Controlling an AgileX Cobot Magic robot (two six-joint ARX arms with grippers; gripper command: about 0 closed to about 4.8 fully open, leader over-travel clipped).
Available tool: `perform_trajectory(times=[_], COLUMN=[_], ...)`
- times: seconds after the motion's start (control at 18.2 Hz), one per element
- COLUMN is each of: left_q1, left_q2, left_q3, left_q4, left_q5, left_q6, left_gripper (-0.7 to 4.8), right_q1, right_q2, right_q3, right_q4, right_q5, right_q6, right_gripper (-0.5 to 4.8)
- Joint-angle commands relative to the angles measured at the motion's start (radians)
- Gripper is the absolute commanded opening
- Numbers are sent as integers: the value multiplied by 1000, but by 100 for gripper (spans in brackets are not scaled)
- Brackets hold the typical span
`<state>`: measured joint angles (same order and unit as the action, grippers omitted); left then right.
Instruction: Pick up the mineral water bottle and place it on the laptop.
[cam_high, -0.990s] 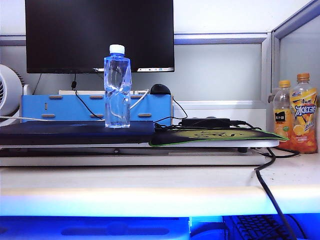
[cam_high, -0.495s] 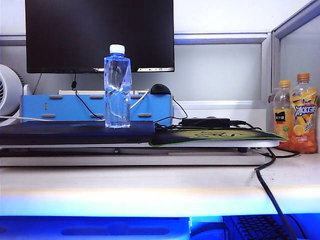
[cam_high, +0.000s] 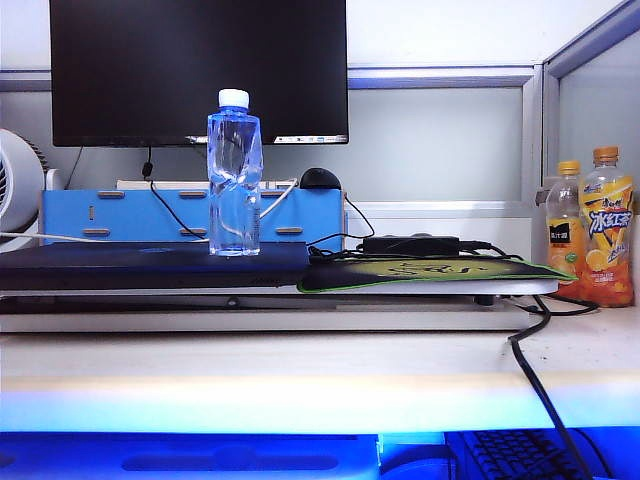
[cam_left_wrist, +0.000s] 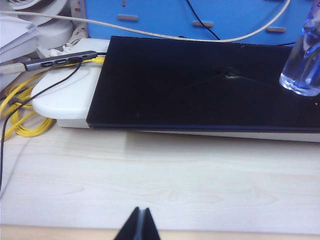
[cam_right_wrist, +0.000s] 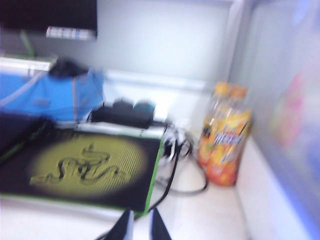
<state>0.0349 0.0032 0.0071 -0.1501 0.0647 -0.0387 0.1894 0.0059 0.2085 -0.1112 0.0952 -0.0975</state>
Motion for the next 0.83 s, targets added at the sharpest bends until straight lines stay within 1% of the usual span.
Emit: perform_trajectory(times=[0.06, 0.28, 0.55, 0.83], left_q1=[0, 0, 0, 0], left_q2=[-2, -2, -2, -2], left_q3=[0, 0, 0, 0], left_q4=[-2, -2, -2, -2], left_q5=[3, 3, 3, 3], left_q6=[1, 2, 1, 2], left_gripper=[-2, -2, -2, -2], right_q1=[-46, -80, -96, -137], right_q2=[-1, 0, -1, -1], right_q3=[-44, -97, -153, -183], right_q4=[18, -13, -20, -58], right_q5=[-47, -50, -50, -44], right_q6=[27, 72, 72, 71], right_gripper=[63, 63, 63, 63])
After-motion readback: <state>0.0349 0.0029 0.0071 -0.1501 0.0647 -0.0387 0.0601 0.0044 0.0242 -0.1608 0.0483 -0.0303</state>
